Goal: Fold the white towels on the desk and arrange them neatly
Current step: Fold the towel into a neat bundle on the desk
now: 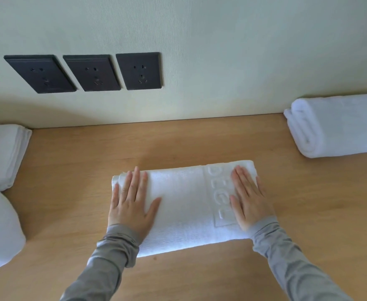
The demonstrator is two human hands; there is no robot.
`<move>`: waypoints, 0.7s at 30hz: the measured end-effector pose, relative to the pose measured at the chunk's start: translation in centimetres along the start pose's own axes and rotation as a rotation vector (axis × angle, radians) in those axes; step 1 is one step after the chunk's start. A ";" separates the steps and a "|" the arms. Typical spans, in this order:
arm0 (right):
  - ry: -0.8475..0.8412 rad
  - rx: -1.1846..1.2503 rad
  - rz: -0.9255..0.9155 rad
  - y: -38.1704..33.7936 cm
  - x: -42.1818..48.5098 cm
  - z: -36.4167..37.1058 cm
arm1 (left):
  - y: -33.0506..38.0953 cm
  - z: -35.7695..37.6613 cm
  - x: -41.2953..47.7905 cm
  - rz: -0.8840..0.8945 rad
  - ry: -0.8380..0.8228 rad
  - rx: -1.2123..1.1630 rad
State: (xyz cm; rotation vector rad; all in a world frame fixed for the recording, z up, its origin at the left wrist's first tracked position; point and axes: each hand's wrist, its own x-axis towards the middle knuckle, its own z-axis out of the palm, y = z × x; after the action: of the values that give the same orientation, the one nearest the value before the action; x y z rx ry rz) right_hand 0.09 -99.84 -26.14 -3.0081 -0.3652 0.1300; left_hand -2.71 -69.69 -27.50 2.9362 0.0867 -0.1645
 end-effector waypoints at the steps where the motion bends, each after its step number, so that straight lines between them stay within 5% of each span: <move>1: -0.009 0.000 -0.006 0.0 0.0 0.0 | 0.0 0.0 0.0 0.000 -0.004 -0.002; 7: -0.019 0.009 0.047 -0.7 0.1 -0.7 | 0.5 -1.7 -0.4 0.018 -0.053 0.028; 11: 0.267 0.530 0.371 -2.3 -3.9 -1.9 | 2.9 -4.3 -4.5 0.001 0.227 -0.303; 13: 0.368 0.842 0.699 -2.7 -7.2 -1.2 | 4.7 -4.8 -8.0 -0.270 0.405 -0.680; 15: 0.367 1.106 1.036 -3.0 -9.5 -0.1 | 5.9 -4.6 -10.5 -0.724 0.417 -1.015; 18: 0.277 1.564 1.311 -4.1 -10.3 0.9 | 6.2 -3.6 -11.5 -1.212 0.058 -1.442; 21: 0.235 1.867 1.304 -5.4 -8.7 0.2 | 6.5 -3.7 -10.1 -1.248 -0.219 -1.911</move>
State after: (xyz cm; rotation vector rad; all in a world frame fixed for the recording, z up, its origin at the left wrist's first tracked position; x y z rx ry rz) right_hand -9.63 -96.69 -25.08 -0.9525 1.0953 0.0931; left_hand -11.94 -75.77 -21.48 0.6810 1.1671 -0.2961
